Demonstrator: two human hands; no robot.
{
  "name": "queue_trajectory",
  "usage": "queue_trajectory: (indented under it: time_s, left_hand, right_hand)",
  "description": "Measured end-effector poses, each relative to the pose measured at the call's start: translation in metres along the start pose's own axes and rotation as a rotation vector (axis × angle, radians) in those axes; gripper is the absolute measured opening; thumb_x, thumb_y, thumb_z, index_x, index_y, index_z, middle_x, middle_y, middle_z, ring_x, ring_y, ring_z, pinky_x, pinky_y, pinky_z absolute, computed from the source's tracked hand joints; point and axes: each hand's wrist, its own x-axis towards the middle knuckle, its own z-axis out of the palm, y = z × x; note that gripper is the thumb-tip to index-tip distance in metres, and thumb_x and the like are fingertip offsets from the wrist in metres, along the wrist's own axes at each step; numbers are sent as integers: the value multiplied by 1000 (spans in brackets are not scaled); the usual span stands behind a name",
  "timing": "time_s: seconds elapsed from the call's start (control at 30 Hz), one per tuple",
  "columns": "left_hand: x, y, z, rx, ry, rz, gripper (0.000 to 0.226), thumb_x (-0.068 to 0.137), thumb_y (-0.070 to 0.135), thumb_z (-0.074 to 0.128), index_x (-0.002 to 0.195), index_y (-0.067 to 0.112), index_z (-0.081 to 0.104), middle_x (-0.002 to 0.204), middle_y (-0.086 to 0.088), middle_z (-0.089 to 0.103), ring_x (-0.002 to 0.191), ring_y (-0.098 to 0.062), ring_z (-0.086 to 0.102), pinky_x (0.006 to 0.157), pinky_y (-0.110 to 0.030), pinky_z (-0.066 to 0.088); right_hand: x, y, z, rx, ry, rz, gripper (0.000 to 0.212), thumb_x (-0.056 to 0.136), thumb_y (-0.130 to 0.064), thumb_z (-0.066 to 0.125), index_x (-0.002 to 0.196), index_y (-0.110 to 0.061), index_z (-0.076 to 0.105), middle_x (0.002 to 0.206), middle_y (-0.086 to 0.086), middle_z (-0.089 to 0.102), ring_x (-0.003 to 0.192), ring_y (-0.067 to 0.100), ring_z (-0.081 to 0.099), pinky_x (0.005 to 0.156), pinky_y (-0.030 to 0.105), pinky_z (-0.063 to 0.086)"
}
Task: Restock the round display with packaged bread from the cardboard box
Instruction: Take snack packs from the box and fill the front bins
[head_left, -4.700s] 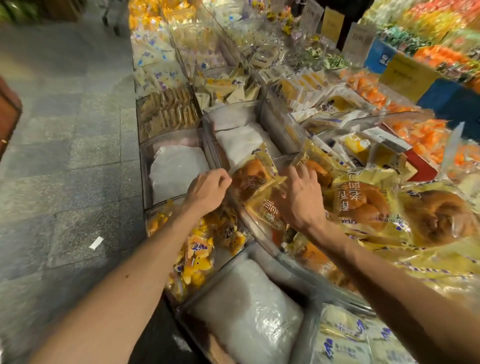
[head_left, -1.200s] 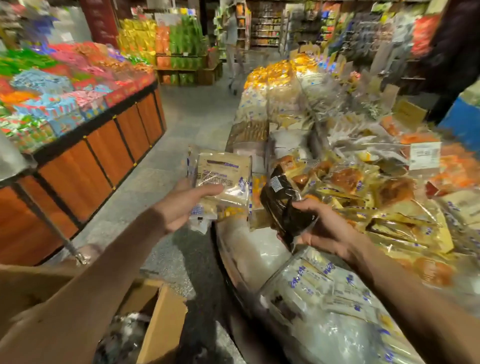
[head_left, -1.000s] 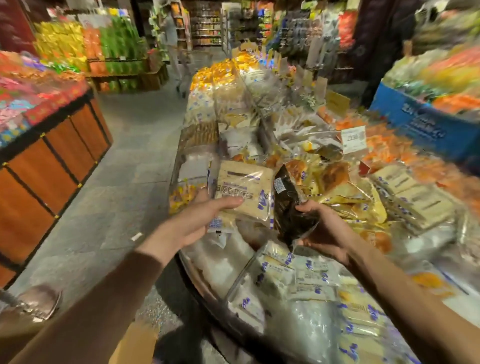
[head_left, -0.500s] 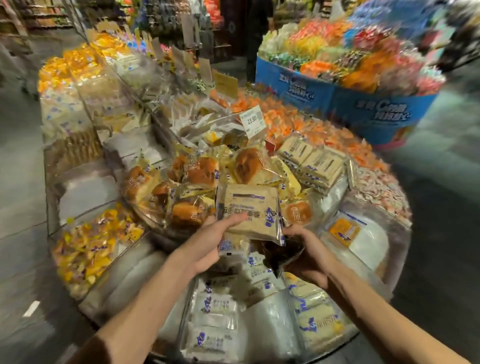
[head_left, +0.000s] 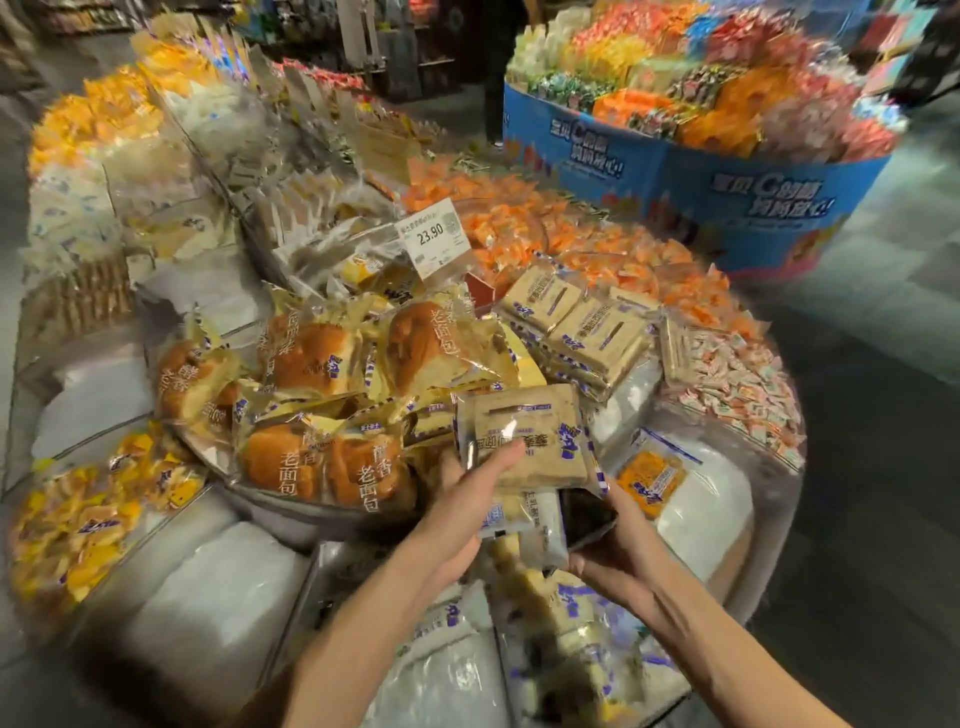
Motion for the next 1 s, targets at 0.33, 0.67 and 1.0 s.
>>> queue_trajectory:
  time_s: [0.33, 0.67, 1.0]
  left_hand:
    - [50, -34, 144, 0, 290, 66, 77, 65, 70, 80, 127, 30, 57, 124, 8, 66, 115, -9, 61, 106, -39, 42]
    - [57, -28, 177, -76, 615, 210, 88, 69, 63, 79, 138, 20, 46, 128, 2, 63, 118, -17, 60, 108, -43, 44]
    - [63, -43, 188, -94, 539, 211, 60, 83, 40, 78, 132, 24, 48, 119, 5, 67, 105, -11, 65, 95, -38, 52]
  right_hand:
    - [7, -106, -101, 44, -82, 107, 37, 56, -35, 88, 83, -11, 81, 90, 14, 77, 75, 26, 75, 55, 40, 61]
    - [10, -134, -113, 94, -265, 196, 86, 42, -39, 101, 117, -7, 73, 132, 19, 63, 120, 38, 61, 95, 62, 46]
    - [15, -123, -110, -90, -71, 129, 42, 73, -24, 73, 113, -12, 68, 96, 11, 75, 79, 24, 74, 57, 36, 59]
